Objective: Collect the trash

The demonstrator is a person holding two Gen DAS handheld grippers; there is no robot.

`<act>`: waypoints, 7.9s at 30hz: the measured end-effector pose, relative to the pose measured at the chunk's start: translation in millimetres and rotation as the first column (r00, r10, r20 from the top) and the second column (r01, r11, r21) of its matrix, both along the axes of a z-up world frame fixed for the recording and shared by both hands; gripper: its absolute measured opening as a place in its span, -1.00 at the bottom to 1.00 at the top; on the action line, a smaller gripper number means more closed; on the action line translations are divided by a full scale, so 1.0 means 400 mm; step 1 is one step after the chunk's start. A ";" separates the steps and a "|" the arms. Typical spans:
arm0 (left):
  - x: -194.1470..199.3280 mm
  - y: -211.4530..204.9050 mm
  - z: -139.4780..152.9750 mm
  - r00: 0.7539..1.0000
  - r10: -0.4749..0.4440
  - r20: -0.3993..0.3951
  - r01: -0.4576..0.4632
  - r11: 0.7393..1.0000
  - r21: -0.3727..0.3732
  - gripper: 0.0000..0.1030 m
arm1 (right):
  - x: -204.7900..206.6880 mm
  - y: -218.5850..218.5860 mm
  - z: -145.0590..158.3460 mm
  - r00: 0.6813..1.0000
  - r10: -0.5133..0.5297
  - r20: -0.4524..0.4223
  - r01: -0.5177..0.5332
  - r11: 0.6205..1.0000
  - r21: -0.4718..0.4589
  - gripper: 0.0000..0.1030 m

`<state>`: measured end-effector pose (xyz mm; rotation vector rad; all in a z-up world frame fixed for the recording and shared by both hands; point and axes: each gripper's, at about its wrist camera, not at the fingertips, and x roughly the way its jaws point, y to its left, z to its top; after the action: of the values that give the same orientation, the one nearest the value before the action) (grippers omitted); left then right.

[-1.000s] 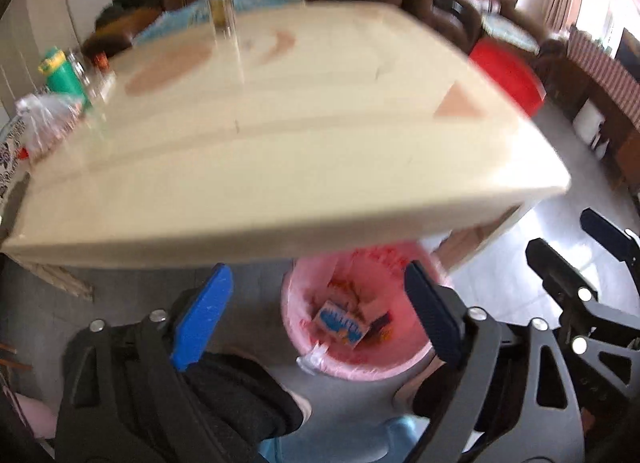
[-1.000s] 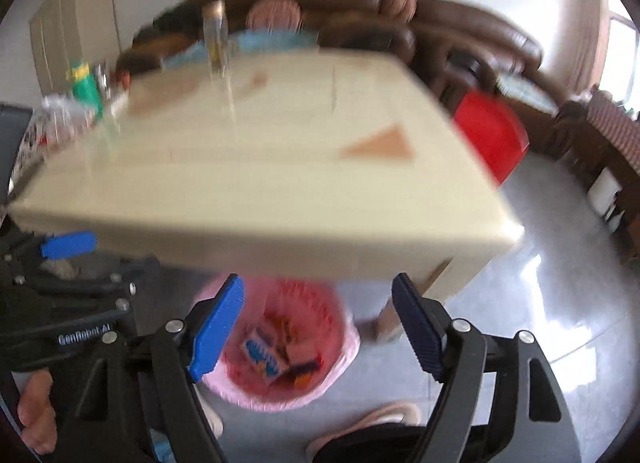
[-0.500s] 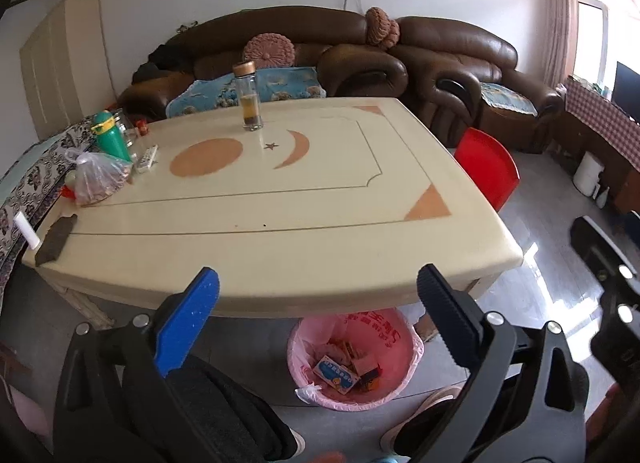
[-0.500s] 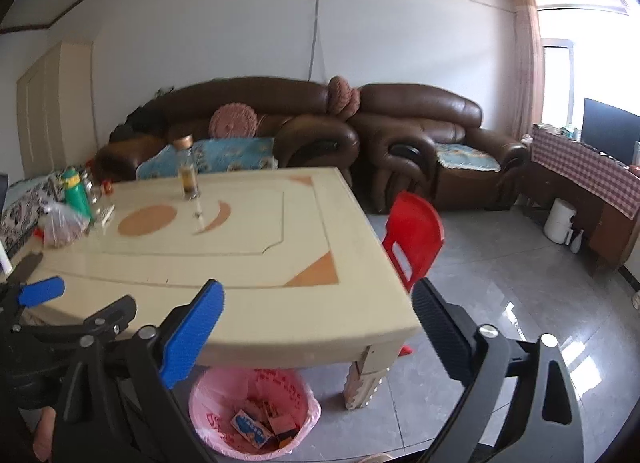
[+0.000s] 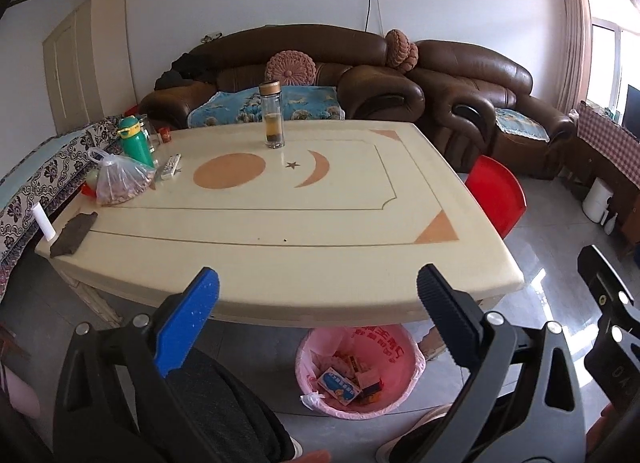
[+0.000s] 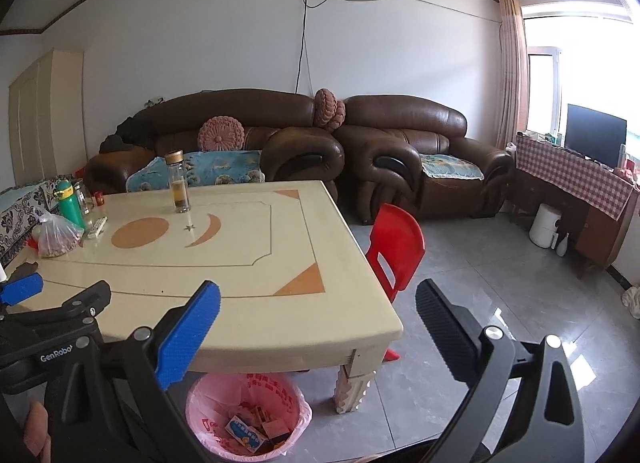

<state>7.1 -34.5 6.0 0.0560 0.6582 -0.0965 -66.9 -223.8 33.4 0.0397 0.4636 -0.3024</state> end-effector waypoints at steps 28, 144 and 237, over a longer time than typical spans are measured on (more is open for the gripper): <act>0.005 0.012 -0.001 1.000 0.007 0.002 -0.007 1.000 0.004 0.88 | 0.004 0.016 -0.006 1.000 -0.003 -0.015 0.003 1.000 -0.029 0.86; -0.008 -0.013 0.009 1.000 -0.002 0.026 0.000 0.999 0.052 0.88 | 0.021 -0.013 -0.027 0.999 0.010 -0.034 -0.012 0.999 -0.050 0.86; -0.018 -0.014 -0.001 0.996 -0.091 -0.001 0.091 0.996 0.021 0.88 | 0.016 -0.006 -0.032 1.000 0.010 -0.017 -0.011 0.997 -0.071 0.86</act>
<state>0.0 -40.3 5.4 0.1064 0.6568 -0.1776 -60.6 -226.2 20.4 -0.0348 0.4687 -0.3090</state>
